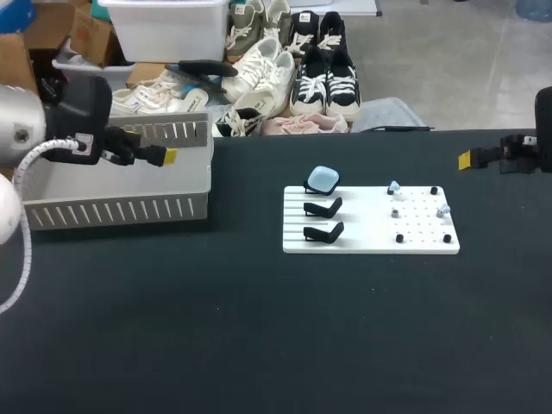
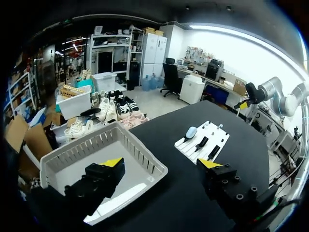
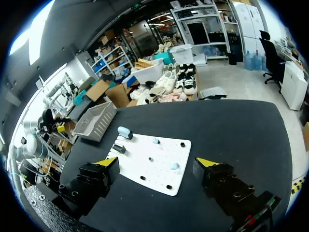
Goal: Pick up each earbud case from the left stands, insert the matching earbuds, close the lid, and place the case in the box.
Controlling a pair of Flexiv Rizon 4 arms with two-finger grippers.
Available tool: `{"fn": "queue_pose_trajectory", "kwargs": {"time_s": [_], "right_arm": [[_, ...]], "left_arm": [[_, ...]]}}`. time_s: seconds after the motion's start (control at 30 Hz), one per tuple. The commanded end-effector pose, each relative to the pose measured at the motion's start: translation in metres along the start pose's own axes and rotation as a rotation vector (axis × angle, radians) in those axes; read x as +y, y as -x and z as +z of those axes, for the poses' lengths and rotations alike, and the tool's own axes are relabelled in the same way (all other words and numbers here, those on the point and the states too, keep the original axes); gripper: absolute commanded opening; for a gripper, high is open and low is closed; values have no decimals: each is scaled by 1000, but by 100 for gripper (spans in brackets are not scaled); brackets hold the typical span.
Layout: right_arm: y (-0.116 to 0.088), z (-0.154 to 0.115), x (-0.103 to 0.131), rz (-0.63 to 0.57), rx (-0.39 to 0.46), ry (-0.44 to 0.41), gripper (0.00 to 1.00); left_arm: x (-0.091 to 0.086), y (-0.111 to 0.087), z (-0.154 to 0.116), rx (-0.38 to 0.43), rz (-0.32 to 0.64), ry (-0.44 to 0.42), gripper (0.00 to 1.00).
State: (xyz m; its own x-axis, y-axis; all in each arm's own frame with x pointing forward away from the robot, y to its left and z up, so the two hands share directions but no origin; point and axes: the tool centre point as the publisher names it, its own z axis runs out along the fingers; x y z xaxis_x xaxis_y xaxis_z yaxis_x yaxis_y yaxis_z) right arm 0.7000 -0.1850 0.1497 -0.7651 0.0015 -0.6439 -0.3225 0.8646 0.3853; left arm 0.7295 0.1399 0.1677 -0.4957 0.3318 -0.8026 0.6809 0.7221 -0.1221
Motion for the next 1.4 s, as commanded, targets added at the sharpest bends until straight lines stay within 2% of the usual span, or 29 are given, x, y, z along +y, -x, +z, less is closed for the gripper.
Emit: {"fn": "queue_pose_trajectory", "kwargs": {"time_s": [0.03, 0.3, 0.53, 0.67, 0.9, 1.1, 1.4], "right_arm": [[0, 0, -1, -1, 2, 4, 100], [0, 0, -1, -1, 2, 4, 100], [0, 0, -1, -1, 2, 4, 100], [0, 0, -1, -1, 2, 4, 100], [0, 0, -1, -1, 2, 4, 100], [0, 0, -1, -1, 2, 4, 100], [0, 0, -1, -1, 2, 4, 100]], "left_arm": [[3, 9, 17, -73, 156, -173, 100], [-9, 28, 42, -182, 347, -282, 100], [-19, 36, 64, -227, 429, -407, 100], [-25, 40, 81, -213, 461, -446, 100], [-42, 48, 105, -183, 514, -452, 100], [-53, 45, 126, -165, 543, -469, 100], [-50, 39, 167, -139, 546, -464, 100]]}}
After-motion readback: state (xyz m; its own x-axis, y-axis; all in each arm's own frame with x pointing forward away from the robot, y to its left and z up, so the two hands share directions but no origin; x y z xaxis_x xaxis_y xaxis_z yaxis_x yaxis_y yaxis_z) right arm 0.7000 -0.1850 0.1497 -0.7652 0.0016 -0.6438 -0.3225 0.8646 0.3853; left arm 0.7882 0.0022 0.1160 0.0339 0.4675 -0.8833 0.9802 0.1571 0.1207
